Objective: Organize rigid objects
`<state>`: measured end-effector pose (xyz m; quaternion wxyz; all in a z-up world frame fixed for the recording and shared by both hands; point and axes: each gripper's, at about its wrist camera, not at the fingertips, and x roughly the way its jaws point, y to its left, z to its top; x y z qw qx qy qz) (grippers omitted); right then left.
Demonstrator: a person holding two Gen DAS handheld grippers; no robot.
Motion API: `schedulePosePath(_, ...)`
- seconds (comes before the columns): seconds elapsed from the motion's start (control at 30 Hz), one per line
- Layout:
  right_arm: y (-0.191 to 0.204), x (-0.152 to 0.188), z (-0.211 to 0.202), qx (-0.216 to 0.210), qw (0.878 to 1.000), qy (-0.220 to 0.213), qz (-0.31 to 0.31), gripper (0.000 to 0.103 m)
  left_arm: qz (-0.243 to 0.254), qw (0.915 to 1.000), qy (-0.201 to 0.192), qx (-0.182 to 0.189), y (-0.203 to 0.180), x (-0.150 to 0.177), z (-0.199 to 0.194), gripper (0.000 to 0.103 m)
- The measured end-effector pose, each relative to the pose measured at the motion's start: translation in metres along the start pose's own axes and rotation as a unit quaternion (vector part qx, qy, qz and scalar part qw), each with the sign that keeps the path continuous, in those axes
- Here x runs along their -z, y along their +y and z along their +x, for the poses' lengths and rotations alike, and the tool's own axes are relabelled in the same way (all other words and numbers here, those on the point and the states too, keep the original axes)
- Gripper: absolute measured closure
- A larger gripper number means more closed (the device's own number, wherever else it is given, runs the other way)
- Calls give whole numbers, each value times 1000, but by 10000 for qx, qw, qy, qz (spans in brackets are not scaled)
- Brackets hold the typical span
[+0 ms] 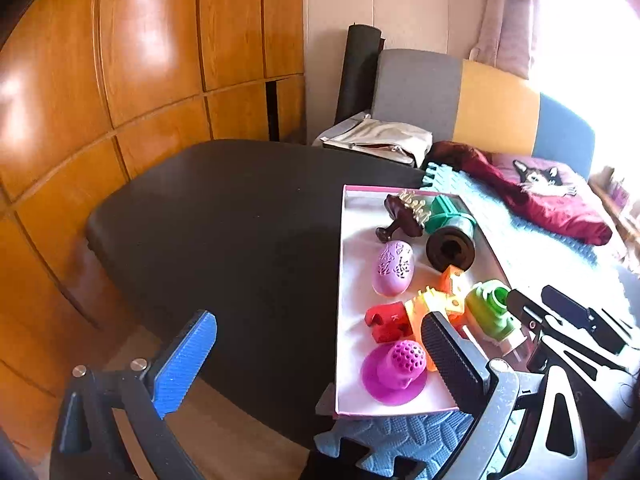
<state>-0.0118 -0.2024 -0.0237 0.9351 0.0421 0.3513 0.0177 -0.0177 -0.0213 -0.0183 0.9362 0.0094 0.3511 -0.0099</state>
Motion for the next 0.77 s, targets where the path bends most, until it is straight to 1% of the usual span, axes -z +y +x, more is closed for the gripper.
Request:
schedulePosePath(0.03, 0, 1, -2, 10, 10000, -16, -5, 57, 56, 10000, 22, -40, -2, 1, -1, 0)
schedulePosePath(0.13, 0, 3, -7, 47, 10000, -73, -3, 57, 82, 10000, -22, 22, -5, 2, -5, 0)
schedulePosePath(0.37, 0, 2, -12, 76, 9999, -147, -4, 57, -10, 9996, -279, 92, -4, 0, -17, 0)
schedulePosePath(0.5, 1, 2, -12, 77, 9999, -143, -2, 57, -84, 9995, -247, 174, -2, -1, -17, 0)
schedulePosePath(0.63, 3, 3, -11, 74, 9999, -139, -25, 57, -128, 9991, -408, 62, -1, 1, -20, 0)
schedulePosePath(0.77, 4, 3, -11, 54, 9999, -127, -43, 57, -121, 9992, -378, 86, 0, 0, -17, 0)
